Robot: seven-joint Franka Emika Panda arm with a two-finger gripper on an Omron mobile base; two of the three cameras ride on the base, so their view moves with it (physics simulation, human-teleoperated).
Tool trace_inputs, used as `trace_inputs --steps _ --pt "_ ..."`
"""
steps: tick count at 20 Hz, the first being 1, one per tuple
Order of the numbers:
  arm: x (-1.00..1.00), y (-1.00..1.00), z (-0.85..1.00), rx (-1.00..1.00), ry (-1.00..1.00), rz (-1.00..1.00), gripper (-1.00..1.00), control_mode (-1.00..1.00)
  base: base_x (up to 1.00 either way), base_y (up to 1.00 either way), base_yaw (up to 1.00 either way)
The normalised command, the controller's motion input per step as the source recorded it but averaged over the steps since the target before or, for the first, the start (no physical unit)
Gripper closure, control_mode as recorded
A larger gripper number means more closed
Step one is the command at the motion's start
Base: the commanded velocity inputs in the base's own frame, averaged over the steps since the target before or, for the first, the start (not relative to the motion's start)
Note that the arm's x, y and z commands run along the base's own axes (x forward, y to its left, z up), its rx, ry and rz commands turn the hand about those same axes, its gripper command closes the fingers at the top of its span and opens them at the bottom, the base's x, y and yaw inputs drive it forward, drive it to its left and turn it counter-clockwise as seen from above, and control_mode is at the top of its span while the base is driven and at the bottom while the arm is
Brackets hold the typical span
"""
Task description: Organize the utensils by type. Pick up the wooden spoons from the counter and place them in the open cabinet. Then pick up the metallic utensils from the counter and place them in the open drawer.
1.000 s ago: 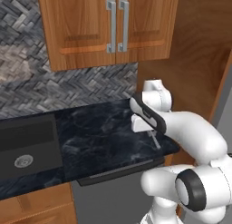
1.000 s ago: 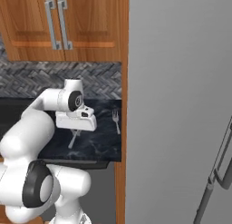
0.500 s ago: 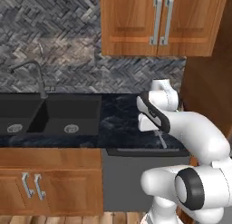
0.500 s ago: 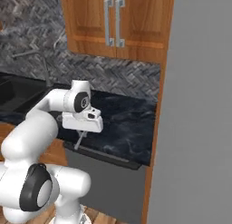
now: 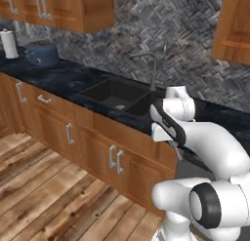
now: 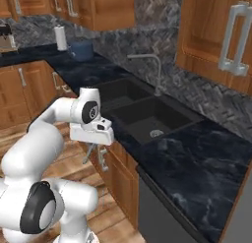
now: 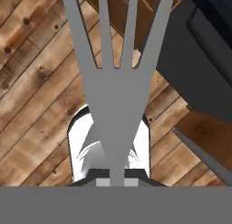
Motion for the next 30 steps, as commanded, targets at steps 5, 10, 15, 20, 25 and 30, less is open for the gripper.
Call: trace_inputs --steps 5,10,15,20,25,30 --pt "0.0 0.0 0.0 0.0 0.0 0.0 1.0 1.0 0.44 0.14 0.77" --pt "0.0 0.0 0.0 0.0 0.0 0.0 1.0 1.0 0.73 0.06 0.63" --pt "0.0 0.0 0.0 0.0 0.0 0.0 1.0 1.0 0.87 0.0 0.58" --pt "0.0 0.0 0.0 0.0 0.0 0.0 1.0 1.0 1.0 0.0 0.35" --pt "0.0 0.0 0.0 0.0 0.0 0.0 1.0 1.0 1.0 0.0 0.2" --pt "0.0 0.0 0.0 0.0 0.0 0.0 1.0 1.0 1.0 -0.04 0.07"
